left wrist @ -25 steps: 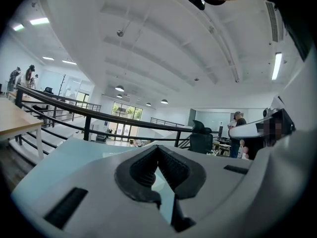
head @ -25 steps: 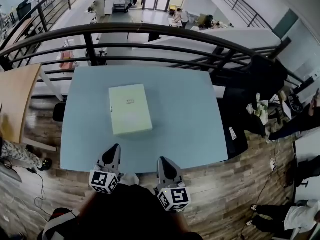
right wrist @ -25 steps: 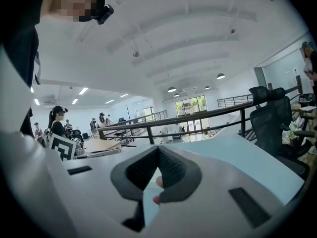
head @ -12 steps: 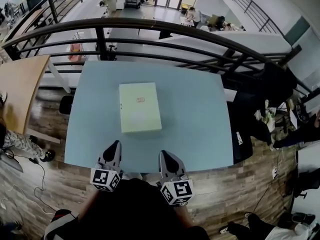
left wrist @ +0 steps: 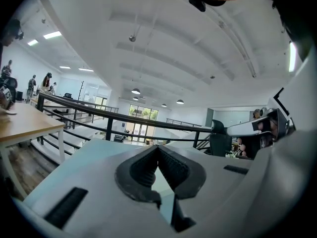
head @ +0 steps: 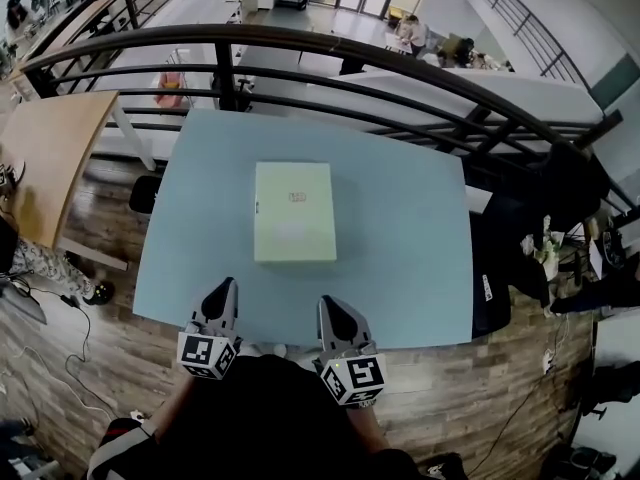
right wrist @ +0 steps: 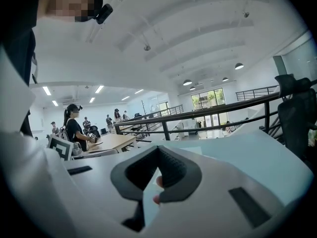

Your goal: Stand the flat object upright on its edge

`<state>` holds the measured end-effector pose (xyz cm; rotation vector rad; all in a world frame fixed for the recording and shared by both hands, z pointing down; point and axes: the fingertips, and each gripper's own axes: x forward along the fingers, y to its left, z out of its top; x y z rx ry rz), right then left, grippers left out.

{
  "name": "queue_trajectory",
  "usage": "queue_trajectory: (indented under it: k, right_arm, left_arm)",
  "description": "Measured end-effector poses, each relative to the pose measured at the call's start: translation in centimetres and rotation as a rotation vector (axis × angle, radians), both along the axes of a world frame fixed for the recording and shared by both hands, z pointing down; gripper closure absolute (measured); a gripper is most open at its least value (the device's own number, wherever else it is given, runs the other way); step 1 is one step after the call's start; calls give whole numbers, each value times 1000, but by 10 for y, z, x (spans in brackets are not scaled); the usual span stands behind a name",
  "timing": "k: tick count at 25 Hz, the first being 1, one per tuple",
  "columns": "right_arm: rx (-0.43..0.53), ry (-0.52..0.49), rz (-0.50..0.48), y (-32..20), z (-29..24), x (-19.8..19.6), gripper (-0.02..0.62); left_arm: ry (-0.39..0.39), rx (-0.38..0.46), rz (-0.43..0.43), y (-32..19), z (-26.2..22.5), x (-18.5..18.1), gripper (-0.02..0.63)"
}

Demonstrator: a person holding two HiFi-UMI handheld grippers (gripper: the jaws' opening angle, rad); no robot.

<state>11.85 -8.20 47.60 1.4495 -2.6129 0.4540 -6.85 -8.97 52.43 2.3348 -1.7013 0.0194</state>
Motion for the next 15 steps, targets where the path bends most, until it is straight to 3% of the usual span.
queue_trajectory:
  k: [15]
  right_arm:
    - [-50,6,-56,-33,21,16,588]
  left_arm:
    - [-33,-37,-47,-14,22,1,603]
